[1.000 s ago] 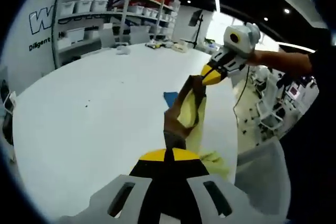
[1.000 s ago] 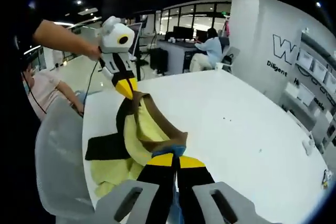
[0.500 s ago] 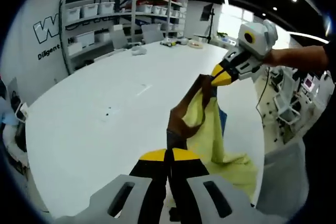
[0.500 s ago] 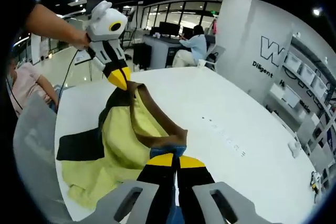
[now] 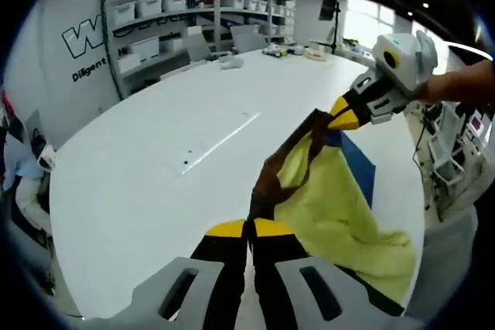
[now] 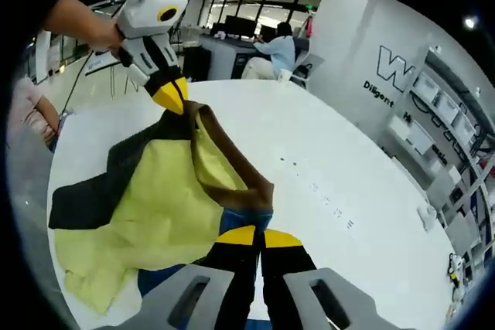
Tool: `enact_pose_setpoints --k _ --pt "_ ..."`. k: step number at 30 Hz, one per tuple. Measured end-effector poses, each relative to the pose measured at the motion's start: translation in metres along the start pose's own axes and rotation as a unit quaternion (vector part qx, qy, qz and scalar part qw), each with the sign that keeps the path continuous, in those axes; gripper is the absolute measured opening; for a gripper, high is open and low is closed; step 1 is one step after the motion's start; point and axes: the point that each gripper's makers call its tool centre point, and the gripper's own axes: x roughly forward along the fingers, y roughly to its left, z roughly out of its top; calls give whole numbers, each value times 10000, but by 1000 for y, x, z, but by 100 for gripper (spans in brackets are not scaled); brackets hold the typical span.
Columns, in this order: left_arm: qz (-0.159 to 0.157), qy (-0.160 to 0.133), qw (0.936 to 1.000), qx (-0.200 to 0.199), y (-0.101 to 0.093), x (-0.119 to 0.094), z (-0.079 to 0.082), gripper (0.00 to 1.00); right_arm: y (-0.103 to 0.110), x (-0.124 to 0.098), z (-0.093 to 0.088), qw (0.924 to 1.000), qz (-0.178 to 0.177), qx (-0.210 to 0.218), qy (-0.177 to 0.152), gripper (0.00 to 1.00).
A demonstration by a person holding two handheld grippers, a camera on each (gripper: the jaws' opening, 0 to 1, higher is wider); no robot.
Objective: Fold the garment on the visible template until the final outline fits inside the template.
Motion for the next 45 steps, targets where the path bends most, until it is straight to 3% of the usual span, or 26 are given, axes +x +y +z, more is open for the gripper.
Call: enact_pose_setpoints --k 12,19,25,27,28,33,36,45 --pt "336 294 9990 -41 35 49 -14 0 -18 52 -19 9992 -101 4 378 0" --pt "365 416 9985 19 48 67 -20 0 -25 74 -34 9982 -123 -42 584 0" --pt "509 630 9967 -15 58 83 -35 1 -31 86 -40 9978 -265 -3 610 0" --pt "648 565 9963 15 62 83 -35 1 -30 86 -38 9982 -260 83 533 1" --pt "733 447 9961 178 65 83 -32 3 -32 85 -36 9984 -301 213 436 7" --pt "772 393 9958 297 67 78 -32 25 -28 78 -38 9991 -185 128 362 10" --pt "782 396 9958 250 69 73 -35 23 -24 74 -40 9993 -120 61 359 12" --pt "764 355 9960 291 61 54 -38 30 -18 60 -46 9990 -89 267 345 25"
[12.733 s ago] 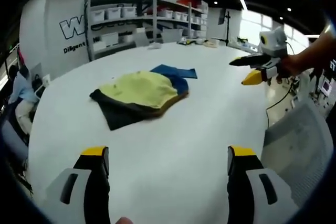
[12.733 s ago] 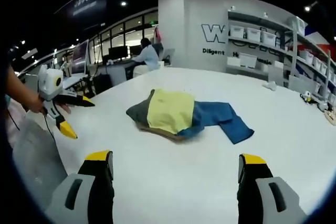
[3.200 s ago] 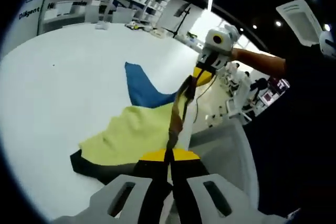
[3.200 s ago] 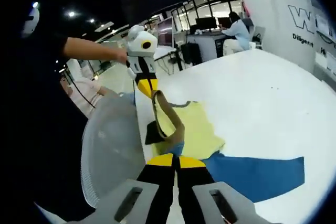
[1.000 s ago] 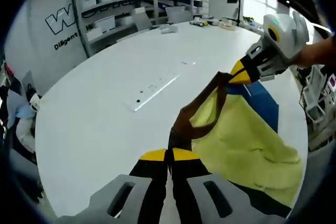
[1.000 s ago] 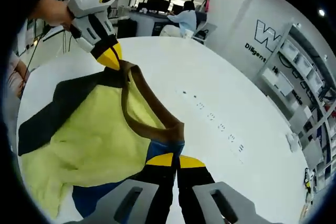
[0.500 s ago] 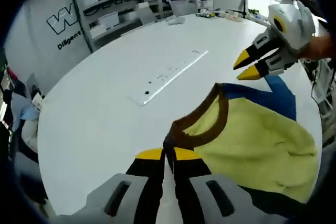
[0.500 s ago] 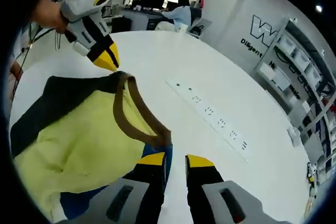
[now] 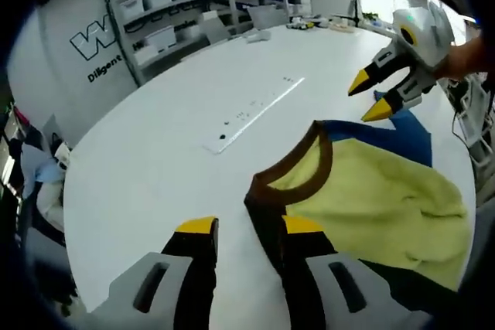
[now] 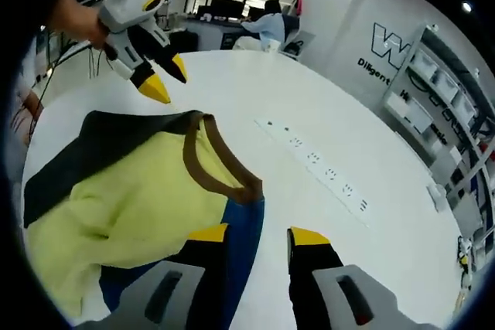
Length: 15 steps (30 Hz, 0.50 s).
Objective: Fold the garment on the visible template until the final outline fits inside the template.
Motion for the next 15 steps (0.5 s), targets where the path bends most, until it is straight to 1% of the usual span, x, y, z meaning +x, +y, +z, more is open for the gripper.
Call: enact_pose_setpoints --k 4,8,10,11,13,15 --pt "-22 -3 10000 75 -5 -7 -3 32 4 -5 -1 10000 65 -28 10 34" --pt "-55 -29 9999 105 -10 -18 -3 36 6 -14 -1 9999 106 1 -4 40" --pt "-85 -41 9999 45 -13 -23 -3 38 9 -18 -4 9999 134 87 66 46" --pt "-106 -18 9999 38 -15 -26 -4 41 11 -20 -4 9998 153 100 49 47" --pt "-117 -29 9999 93 -17 -31 -4 44 13 -24 -6 9997 162 186 42 51" --pt "-107 -29 9999 117 -17 -36 -4 46 16 -27 -7 9995 181 265 50 58"
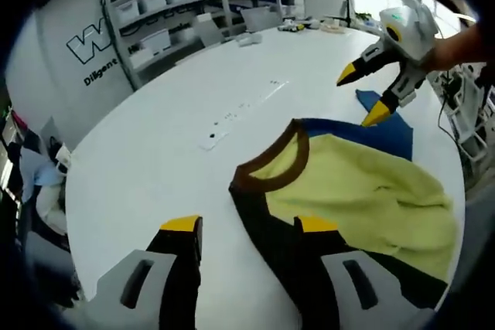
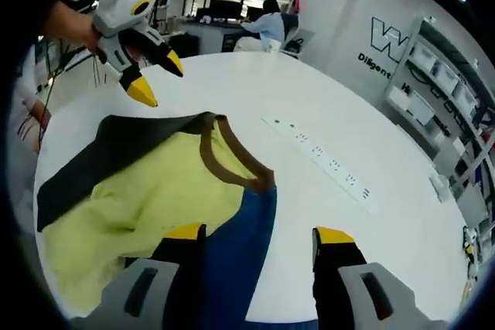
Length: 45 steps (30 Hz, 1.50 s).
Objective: Fold the garment on the visible template until the final outline fits inside the template.
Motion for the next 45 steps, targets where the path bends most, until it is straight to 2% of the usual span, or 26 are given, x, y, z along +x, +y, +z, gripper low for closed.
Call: enact_pose_setpoints --k 4,7,14,20,25,29,34,37,45 --pt "60 -49 10000 -39 0 -12 3 50 8 -9 0 10000 41 -21 -7 64" --pt "31 -27 9999 -98 -3 -18 2 56 8 -17 2 9998 -13 -206 -26 66" --pt "84 -85 9999 -79 -8 -35 1 66 14 -33 9 9998 2 -169 -140 71" --pt "59 -140 9999 -33 -16 -49 -2 80 23 -44 14 9994 56 -98 -313 87" --pt "84 -169 9998 -93 -16 -58 -5 90 31 -54 18 9991 69 -147 -394 87" --pt "170 -234 9991 -307 -15 -62 -9 99 35 -58 21 9988 81 -165 -455 90" --pt "182 -265 9989 -340 -17 -68 -14 99 46 -66 20 9984 84 118 -545 99" --pt "157 -290 9982 -506 -23 -72 -18 99 58 -71 17 9976 88 270 -631 99" --pt "100 -261 9990 -354 -41 -82 -26 99 74 -82 -5 9976 47 407 -556 99"
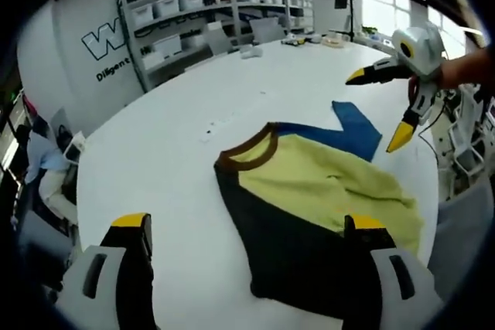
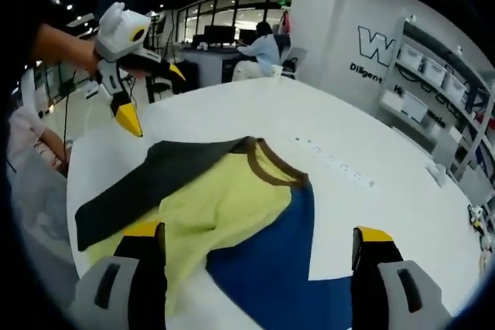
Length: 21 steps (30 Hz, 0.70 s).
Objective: Fold the garment on the visible template until the final outline fits inside the template.
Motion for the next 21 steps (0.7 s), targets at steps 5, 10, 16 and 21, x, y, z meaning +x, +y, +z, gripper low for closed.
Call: enact_pose_setpoints --k 5,10,16,21 --pt "-67 -10 10000 -8 -12 -3 -9 99 11 -9 -15 9999 59 77 31 98" --pt "-167 32 9999 -4 -26 -6 -23 99 20 -13 -27 9998 130 141 90 98" --pt "-280 46 9996 63 -36 -14 -31 98 30 -19 -41 9990 357 -47 268 96" --pt "-318 68 9995 17 -43 -15 -39 98 38 -21 -47 9985 466 114 277 93"
